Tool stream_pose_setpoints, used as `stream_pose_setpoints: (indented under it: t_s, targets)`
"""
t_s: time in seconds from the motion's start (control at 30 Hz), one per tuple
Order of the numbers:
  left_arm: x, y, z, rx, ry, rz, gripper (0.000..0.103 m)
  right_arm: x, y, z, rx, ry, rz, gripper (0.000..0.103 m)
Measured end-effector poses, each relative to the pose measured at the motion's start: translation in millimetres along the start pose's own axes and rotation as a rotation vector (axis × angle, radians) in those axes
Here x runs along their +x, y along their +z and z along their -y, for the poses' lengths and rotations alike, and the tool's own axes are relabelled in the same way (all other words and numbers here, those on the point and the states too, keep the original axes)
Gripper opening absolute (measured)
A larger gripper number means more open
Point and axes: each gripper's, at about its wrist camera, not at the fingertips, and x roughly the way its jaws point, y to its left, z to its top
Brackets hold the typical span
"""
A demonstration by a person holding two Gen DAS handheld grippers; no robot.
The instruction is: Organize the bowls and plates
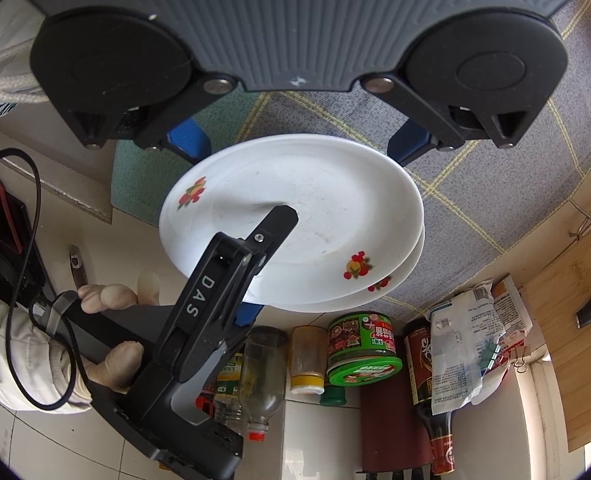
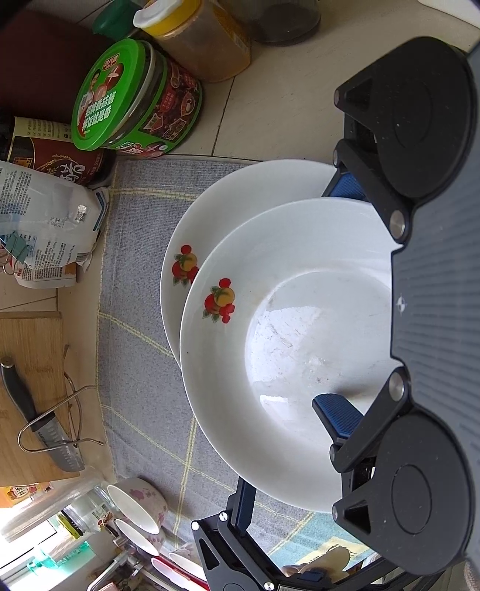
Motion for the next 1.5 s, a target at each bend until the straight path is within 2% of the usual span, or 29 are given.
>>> stream_pose_setpoints:
  t_s: [0.53, 1.5]
  targets:
    - [0.8, 0.0, -4.7, -0.013, 0.015, 0.006, 0.100, -1.7, -1.5, 0.3, 0.004, -0.003, -0.001, 0.103]
    - [-3.9, -0.4, -3.8, 0.026, 0.015, 0.023, 0.100, -16.0, -9.2, -2.8, 0.023, -0.013, 0.007, 0.103]
